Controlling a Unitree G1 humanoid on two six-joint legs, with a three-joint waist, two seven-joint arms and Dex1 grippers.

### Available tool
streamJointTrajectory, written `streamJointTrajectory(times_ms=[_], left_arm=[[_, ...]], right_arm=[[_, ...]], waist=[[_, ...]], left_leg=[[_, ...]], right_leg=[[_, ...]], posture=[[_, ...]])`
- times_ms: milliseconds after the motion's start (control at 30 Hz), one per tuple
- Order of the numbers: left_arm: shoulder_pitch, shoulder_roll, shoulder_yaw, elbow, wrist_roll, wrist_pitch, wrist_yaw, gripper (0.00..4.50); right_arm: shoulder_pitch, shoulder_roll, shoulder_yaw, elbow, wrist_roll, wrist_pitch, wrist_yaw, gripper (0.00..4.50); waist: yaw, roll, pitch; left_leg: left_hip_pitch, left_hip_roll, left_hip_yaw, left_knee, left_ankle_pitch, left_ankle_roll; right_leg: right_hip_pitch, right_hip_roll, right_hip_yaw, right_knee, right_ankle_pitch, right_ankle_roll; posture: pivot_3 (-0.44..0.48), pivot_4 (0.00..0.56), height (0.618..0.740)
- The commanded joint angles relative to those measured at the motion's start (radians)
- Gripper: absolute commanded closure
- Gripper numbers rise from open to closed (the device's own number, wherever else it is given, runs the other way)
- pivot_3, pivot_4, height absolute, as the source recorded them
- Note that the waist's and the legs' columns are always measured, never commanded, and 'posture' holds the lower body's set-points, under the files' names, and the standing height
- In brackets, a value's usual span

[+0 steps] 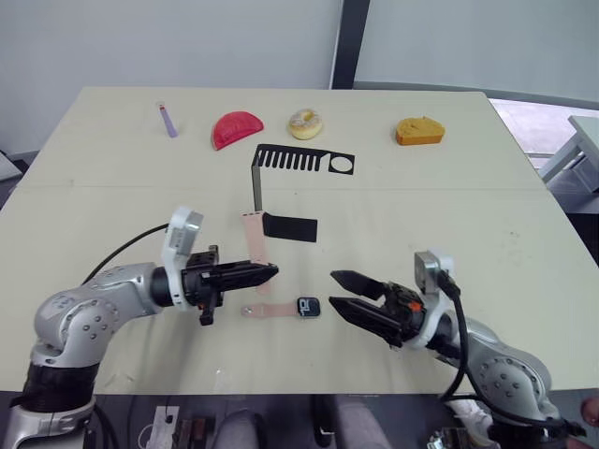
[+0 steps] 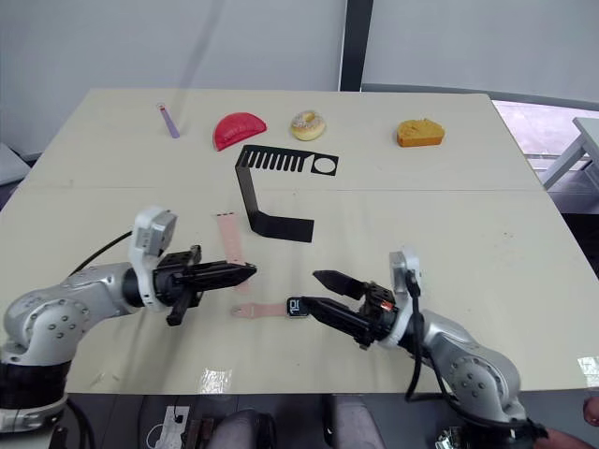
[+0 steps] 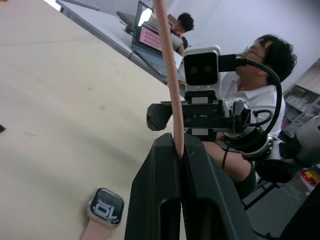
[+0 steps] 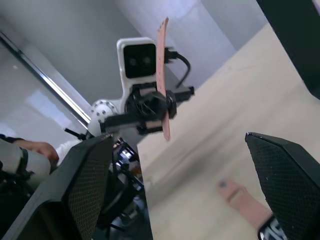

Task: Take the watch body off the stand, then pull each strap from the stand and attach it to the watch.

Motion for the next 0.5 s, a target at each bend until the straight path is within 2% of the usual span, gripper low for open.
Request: streamJointTrajectory(times_ms=[33,167,367,500], left_arm=[[-0.021,-0.021,-0.019,-0.022,-0.019,0.024,0.011,4.5],[-0.029,-0.031,-0.045,-0.028,-0.006,0.034,-0.002,4.5],[-0.049,-0.05,-0.075,-0.027,0.006,0.032,-0.007,4.5],[-0.054,-0.055,-0.095,-0.027,0.026,0.023,-0.019,4.5]], right_arm=[[-0.051,0.057,-0.009,0.024,0.095,0.034,-0.082,0.04],[-0.124,0.125,-0.022,0.057,0.203,0.076,-0.204,0.04],[-0.218,0.14,0.019,0.055,0.199,0.115,-0.264,0.04],[-0.242,0.156,0.022,0.048,0.218,0.121,-0.287,1.81]], waist=[[0.0,0.0,0.0],[0.0,0.0,0.0],[0.001,0.0,0.0],[0.0,0.0,0.0]], left_leg=[[0.0,0.0,0.0,0.0,0.0,0.0],[0.0,0.0,0.0,0.001,0.0,0.0],[-0.001,0.0,0.0,0.001,0.0,0.0],[-0.001,0.0,0.0,0.001,0.0,0.0]], right_leg=[[0.0,0.0,0.0,0.0,0.0,0.0],[0.0,0.0,0.0,0.0,0.0,0.0],[0.0,0.0,0.0,0.0,0.0,0.0],[0.0,0.0,0.0,0.0,0.0,0.0]], posture=[[0.0,0.15,0.74],[0.0,0.15,0.74],[0.0,0.15,0.74],[0.0,0.15,0.74]])
